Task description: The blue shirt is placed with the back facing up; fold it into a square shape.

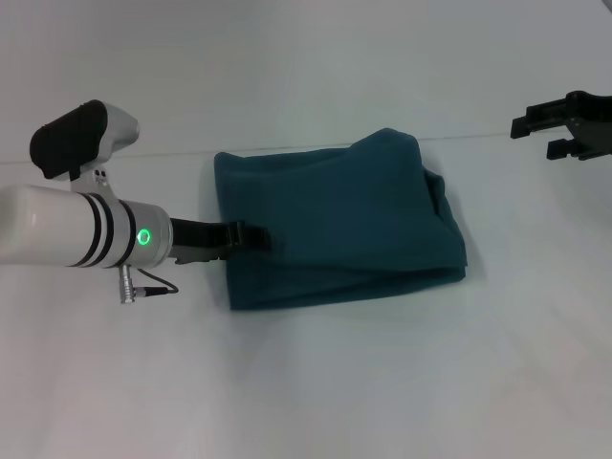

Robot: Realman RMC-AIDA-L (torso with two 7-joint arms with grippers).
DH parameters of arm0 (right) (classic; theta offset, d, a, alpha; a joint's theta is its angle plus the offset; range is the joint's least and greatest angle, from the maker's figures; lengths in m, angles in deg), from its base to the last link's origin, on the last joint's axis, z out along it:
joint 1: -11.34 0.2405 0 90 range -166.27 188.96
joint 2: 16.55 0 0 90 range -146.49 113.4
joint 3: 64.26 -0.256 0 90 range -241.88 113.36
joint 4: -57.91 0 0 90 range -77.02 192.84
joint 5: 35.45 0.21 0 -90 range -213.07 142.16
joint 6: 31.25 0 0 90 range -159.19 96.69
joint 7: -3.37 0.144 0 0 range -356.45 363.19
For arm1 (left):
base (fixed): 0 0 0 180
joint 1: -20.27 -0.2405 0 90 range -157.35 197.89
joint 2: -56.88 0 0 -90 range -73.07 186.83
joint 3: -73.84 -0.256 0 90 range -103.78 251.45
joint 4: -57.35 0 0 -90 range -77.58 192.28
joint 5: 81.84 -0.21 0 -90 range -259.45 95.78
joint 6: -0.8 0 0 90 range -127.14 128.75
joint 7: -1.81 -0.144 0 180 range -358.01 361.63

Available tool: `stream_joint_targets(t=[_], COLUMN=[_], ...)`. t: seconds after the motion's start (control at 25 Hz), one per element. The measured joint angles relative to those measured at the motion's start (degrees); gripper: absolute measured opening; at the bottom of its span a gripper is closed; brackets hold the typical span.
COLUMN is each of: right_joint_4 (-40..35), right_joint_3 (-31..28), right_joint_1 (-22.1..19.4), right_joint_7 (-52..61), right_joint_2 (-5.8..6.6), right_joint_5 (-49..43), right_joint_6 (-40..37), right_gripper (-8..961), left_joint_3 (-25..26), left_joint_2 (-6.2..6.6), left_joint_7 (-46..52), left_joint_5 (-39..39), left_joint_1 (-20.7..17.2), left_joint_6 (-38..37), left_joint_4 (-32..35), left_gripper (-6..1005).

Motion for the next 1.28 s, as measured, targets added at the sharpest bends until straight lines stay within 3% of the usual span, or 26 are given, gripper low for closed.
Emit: stream_joint_targets(t=[0.24, 0.48, 0.6, 0.72, 0.8, 0.84, 0.92, 1.04, 1.12, 1.28], right_joint_4=[-0.01, 0.0, 0.0, 0.0, 0.01, 0.01, 0.0, 0.01, 0.01, 0.01], right_joint_3=[-0.2, -0.7, -0.7, -0.71, -0.73, -0.76, -0.8, -0.8, -0.8, -0.74], right_joint_1=[-0.21, -0.24, -0.34, -0.55, -0.74, -0.87, -1.07, -1.17, -1.15, -0.77], right_joint_7=[-0.15, -0.19, -0.23, -0.26, -0.33, -0.41, -0.56, -0.64, -0.64, -0.64], right_joint_2=[-0.1, 0.08, 0.13, 0.1, -0.08, -0.16, -0.33, -0.45, -0.51, -0.75], right_joint_5=[0.09, 0.11, 0.11, 0.08, 0.09, 0.08, 0.06, 0.01, 0.03, 0.06], right_joint_6=[0.12, 0.13, 0.21, 0.25, 0.27, 0.35, 0.56, 0.58, 0.58, 0.39], right_gripper=[765, 765, 765, 764, 764, 764, 764, 765, 765, 765], left_joint_3=[-0.16, -0.15, -0.28, -0.34, -1.11, -1.57, -2.08, -1.62, -0.42, 1.32], left_joint_2=[-0.06, -0.15, -0.36, -1.34, -1.92, -1.91, -1.45, 0.79, 2.1, 2.79], left_joint_7=[0.1, 0.12, 0.14, 0.76, 1.93, 2.43, 3.58, 4.39, 3.97, 2.29], left_joint_5=[-0.27, -0.33, -0.42, -0.45, -0.2, -0.06, -0.12, -0.27, -0.33, -0.72], left_joint_1=[0.38, 0.53, -0.23, -4.57, -9.06, -10.95, -14.68, -17.17, -17.24, -16.42], left_joint_6=[-0.61, -1.89, -6.16, -12.75, -17.55, -19.44, -22.52, -23.29, -22.84, -21.57], left_joint_4=[0.27, 0.84, 2.72, 9.4, 15.49, 17.55, 21.26, 22.28, 21.17, 19.84], left_gripper=[488, 372, 315, 257, 98, 98, 98, 99, 99, 98])
